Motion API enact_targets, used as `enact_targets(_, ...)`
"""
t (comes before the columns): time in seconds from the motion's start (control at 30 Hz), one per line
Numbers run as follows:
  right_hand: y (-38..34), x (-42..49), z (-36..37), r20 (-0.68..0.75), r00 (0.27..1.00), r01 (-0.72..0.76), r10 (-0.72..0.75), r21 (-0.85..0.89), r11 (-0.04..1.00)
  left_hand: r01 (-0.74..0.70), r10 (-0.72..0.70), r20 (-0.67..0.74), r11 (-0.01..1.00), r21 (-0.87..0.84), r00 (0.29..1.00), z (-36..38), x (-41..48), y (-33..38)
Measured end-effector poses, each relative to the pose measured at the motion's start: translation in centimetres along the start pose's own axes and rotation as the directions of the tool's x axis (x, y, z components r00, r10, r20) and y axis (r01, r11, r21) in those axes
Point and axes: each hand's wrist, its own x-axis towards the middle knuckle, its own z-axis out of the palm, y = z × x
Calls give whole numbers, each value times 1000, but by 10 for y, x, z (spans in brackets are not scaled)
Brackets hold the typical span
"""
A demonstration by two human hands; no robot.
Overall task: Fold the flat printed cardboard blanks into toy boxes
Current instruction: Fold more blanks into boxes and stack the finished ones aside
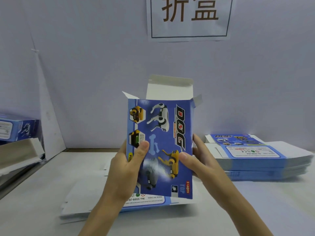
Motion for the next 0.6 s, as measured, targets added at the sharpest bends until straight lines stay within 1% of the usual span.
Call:
enact_targets(0.2,1,1,-1,-13,1000,8,-8,-1,1000,-38,38,-48,999,3,998,3,-2,1)
enact_targets(0.3,-2,0,0,23,1000,18,-18,3,1000,-13,12,-37,1000,-25,999,0,-1,2)
enact_targets(0.4,-2,-1,2,43,998,35,-34,-14,999,-9,7,-55,999,-31,998,-3,1,2)
enact_targets(0.5,1,-1,1,41,999,0,0,-6,1000,-14,14,-29,1000,7,999,-4,1,2)
enact_targets(0.6,2,-1,4,69,997,-18,20,-40,999,8,-9,-2,1000,-23,1000,-8,3,3)
